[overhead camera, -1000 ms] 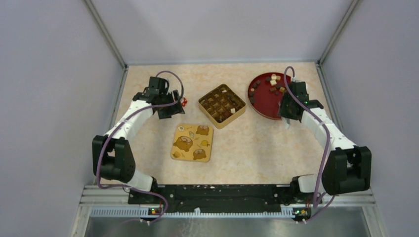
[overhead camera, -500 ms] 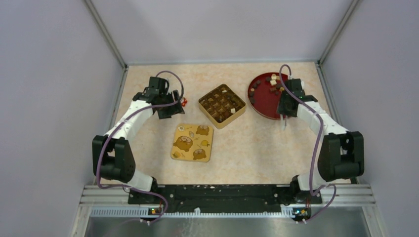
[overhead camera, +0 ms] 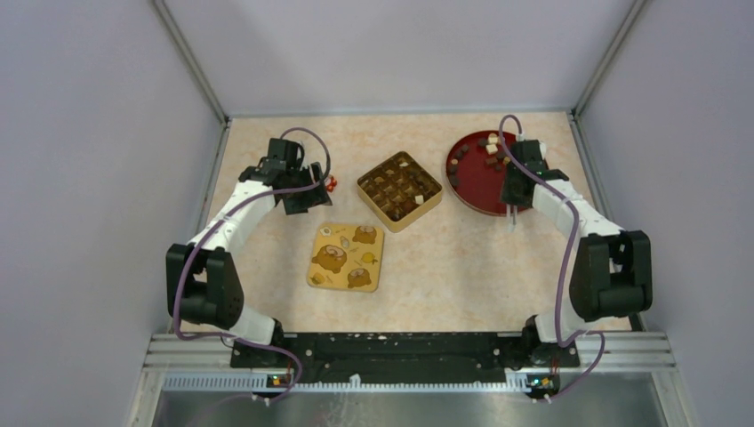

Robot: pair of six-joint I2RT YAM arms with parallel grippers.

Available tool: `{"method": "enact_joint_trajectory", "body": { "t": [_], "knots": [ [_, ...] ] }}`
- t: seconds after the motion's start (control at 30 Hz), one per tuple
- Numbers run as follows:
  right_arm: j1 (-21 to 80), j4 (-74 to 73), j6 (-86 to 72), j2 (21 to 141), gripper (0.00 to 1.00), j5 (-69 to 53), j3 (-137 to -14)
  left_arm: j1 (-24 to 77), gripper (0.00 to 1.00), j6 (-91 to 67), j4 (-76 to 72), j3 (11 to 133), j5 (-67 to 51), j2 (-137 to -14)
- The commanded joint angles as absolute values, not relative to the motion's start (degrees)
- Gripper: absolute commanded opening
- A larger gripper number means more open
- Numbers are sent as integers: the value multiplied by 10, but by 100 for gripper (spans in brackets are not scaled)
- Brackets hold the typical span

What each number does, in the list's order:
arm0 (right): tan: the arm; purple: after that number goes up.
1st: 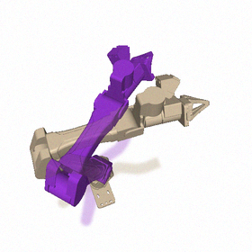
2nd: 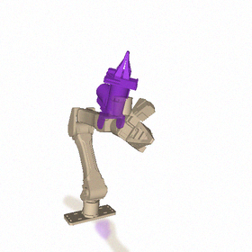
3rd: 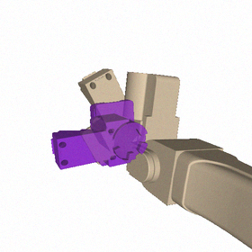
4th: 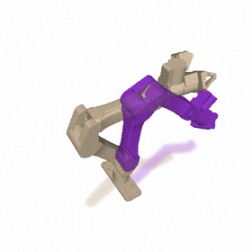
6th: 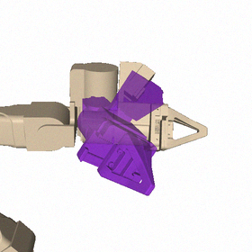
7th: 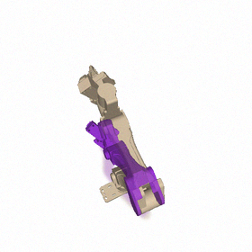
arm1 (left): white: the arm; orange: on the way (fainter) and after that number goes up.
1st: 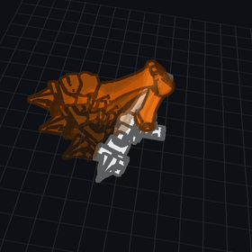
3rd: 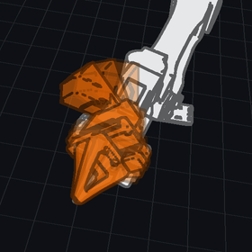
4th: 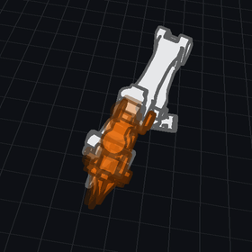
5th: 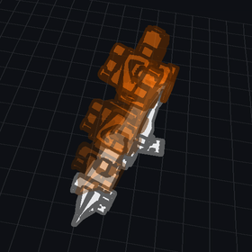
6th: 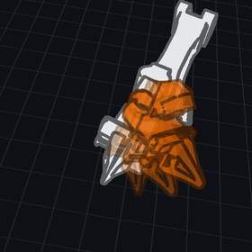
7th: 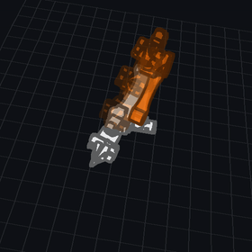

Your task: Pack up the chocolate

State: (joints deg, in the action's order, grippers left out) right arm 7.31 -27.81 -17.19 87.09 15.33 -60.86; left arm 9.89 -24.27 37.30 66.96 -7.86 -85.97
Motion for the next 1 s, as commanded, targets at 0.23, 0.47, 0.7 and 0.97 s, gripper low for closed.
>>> {"method": "enact_joint_trajectory", "body": {
  "t": [0.23, 0.47, 0.7, 0.97],
  "knots": [
    [68, -266, -166, 797, 16, 110, -621, 97, 72, -240, 361, 670, -78, -850],
    [69, -291, -164, 740, 14, 66, -626, 97, 72, -240, 360, 671, -82, -851],
    [68, -308, -158, 737, 13, 35, -643, 97, 72, -242, 359, 667, -85, -851],
    [69, -319, -155, 721, 12, -20, -664, 97, 72, -242, 359, 672, -84, -847]
  ]
}}
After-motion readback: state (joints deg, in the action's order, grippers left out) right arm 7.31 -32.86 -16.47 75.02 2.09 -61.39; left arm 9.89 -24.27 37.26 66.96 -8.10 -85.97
